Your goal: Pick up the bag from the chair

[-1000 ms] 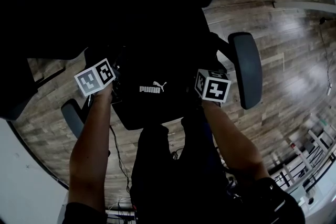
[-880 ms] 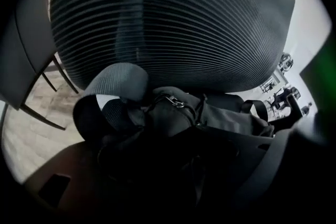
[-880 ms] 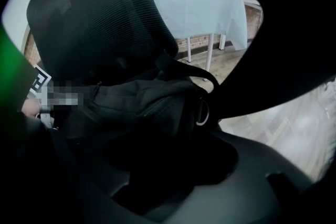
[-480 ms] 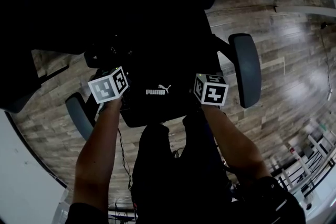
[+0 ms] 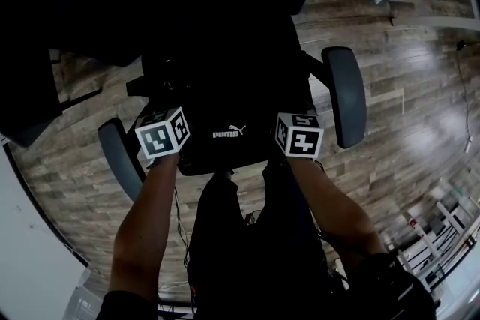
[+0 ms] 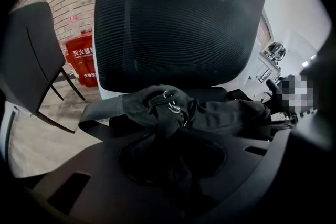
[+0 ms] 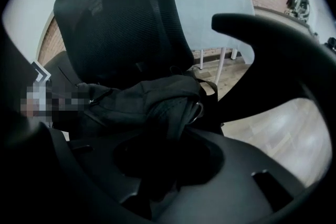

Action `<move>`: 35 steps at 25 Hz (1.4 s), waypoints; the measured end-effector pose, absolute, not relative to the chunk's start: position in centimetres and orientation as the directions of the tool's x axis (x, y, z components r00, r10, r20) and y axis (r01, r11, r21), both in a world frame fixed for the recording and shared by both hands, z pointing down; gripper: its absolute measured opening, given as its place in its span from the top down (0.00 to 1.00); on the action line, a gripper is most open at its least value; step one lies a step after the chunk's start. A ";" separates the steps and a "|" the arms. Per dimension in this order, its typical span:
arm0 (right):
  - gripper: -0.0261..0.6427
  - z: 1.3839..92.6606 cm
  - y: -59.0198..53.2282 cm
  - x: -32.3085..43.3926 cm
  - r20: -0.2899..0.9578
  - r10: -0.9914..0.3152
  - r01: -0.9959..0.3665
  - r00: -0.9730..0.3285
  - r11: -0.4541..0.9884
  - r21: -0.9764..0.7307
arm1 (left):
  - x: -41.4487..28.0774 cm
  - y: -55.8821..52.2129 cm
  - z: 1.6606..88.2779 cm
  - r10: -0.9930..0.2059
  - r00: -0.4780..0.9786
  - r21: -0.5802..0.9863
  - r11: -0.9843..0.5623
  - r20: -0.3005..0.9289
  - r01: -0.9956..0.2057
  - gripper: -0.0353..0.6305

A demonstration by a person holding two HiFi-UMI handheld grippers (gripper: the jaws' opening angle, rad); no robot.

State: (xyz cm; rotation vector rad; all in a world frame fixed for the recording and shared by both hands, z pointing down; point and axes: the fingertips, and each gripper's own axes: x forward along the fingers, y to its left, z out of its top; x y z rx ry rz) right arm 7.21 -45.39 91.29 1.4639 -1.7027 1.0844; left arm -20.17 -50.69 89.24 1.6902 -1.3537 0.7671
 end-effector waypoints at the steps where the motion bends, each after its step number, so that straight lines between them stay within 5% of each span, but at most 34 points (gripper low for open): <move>1: 0.79 91.0 -45.2 7.1 0.870 -0.459 -0.982 -0.181 0.043 -0.182 | -20.2 -50.4 88.8 -0.477 0.236 0.223 -0.084 0.847 -0.971 0.81; 35: 0.81 66.3 -48.7 4.1 0.671 -0.683 -0.949 -0.290 0.293 -0.112 | -22.6 -48.3 63.1 -0.780 0.220 0.173 -0.144 0.586 -0.974 0.86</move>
